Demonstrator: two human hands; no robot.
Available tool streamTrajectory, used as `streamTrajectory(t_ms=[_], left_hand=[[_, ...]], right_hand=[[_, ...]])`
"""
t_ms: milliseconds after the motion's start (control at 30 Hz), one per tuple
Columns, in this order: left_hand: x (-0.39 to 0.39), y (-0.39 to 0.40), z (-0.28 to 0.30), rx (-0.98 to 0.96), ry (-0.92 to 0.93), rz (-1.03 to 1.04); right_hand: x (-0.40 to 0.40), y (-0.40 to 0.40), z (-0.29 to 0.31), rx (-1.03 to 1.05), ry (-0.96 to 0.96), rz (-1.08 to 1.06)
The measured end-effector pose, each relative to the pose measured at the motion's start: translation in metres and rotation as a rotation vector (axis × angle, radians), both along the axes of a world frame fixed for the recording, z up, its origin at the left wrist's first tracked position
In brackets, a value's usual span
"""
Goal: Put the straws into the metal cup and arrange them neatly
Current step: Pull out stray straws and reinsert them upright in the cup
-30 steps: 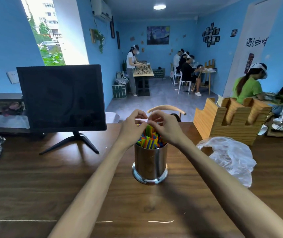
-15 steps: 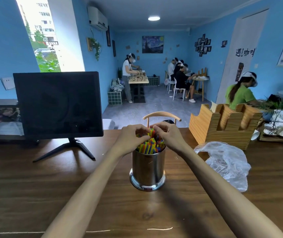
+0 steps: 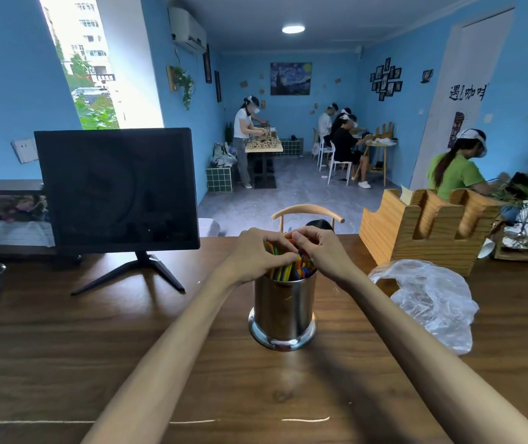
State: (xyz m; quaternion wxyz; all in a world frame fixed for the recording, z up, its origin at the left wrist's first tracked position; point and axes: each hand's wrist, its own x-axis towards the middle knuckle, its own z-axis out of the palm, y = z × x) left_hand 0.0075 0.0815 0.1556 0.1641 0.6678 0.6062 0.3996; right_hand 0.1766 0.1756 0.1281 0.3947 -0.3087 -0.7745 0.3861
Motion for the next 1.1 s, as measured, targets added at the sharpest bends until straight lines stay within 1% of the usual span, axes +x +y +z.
streamTrajectory(t_ms=[33,133,167,300,400,533,600,667,733,867,933,1033,1100], left_hand=[[0.001,0.000,0.001,0.026,0.070,0.018],[0.008,0.001,0.006,0.079,0.370,0.089],[0.010,0.001,0.007,0.081,0.416,0.104],[0.014,0.000,0.002,0.141,0.435,0.145],[0.011,0.000,-0.004,0.189,0.388,0.179],[0.010,-0.002,-0.003,0.288,0.420,0.142],[0.011,-0.004,0.002,0.324,0.370,0.178],[0.010,-0.005,0.011,0.310,0.218,0.202],[0.005,-0.007,0.024,0.307,0.064,0.167],[-0.009,-0.007,0.042,0.315,-0.164,0.128],[-0.015,-0.003,0.043,0.238,-0.195,0.100],[-0.015,-0.001,0.040,0.088,-0.167,0.011],[-0.012,-0.001,0.039,0.058,-0.165,-0.008]], right_hand=[[0.000,0.000,0.000,-0.005,0.005,-0.001],[0.000,-0.002,-0.002,0.004,0.009,-0.008],[0.001,-0.002,-0.002,0.000,0.014,-0.009],[0.002,-0.003,-0.004,-0.009,0.023,-0.008],[0.003,-0.004,-0.002,-0.002,0.004,0.007],[0.003,-0.004,-0.002,0.000,0.003,0.002],[0.002,-0.004,-0.003,-0.003,0.005,0.000],[0.002,-0.005,-0.002,-0.010,0.000,0.005],[0.003,-0.007,0.003,-0.020,-0.018,0.021],[0.005,-0.012,0.013,-0.008,-0.047,0.075],[0.005,-0.015,0.015,0.003,-0.062,0.109],[0.004,-0.018,0.014,-0.004,-0.074,0.158],[0.003,-0.017,0.013,0.017,-0.096,0.156]])
